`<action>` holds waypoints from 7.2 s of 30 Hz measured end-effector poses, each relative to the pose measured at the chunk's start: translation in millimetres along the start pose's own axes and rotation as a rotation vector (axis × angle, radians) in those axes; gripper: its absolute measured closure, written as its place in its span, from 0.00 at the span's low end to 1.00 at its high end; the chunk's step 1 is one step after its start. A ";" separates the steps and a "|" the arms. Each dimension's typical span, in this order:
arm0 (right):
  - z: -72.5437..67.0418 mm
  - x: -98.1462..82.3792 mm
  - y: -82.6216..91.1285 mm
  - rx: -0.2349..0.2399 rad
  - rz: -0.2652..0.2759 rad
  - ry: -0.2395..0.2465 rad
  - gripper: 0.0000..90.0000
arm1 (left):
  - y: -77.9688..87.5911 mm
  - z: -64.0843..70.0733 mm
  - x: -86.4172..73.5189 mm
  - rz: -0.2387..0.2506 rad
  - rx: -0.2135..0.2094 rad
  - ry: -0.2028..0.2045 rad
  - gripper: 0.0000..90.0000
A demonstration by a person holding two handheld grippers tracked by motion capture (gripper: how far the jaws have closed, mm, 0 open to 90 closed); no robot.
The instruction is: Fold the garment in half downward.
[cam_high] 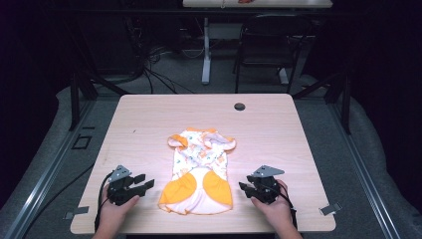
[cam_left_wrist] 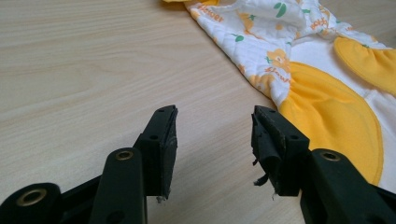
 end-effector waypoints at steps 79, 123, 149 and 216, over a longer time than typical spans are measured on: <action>-40.5 70.6 -58.5 0.141 -0.261 0.258 1.00 | -91.7 37.6 53.4 -0.319 -0.132 -0.241 0.98; -13.4 119.8 -124.7 0.083 -0.317 0.163 0.99 | -131.6 9.5 82.4 -0.338 -0.109 -0.214 0.99; 3.6 140.9 -131.7 0.008 -0.223 0.040 0.73 | -135.3 -26.5 118.7 -0.256 -0.005 -0.147 0.72; 14.6 181.1 -77.6 0.007 -0.092 0.123 0.99 | -97.6 -12.7 179.2 -0.144 0.009 -0.181 1.00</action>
Point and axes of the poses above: each handheld gripper's, and its own axes: y roughly backward along the jaws, x roughly out of its top, z roughly to its right, the point moved 6 cm from there along -y, roughly forward along the jaws, and after that the axes turned 10 degrees about -x, right-handed, at the moved point
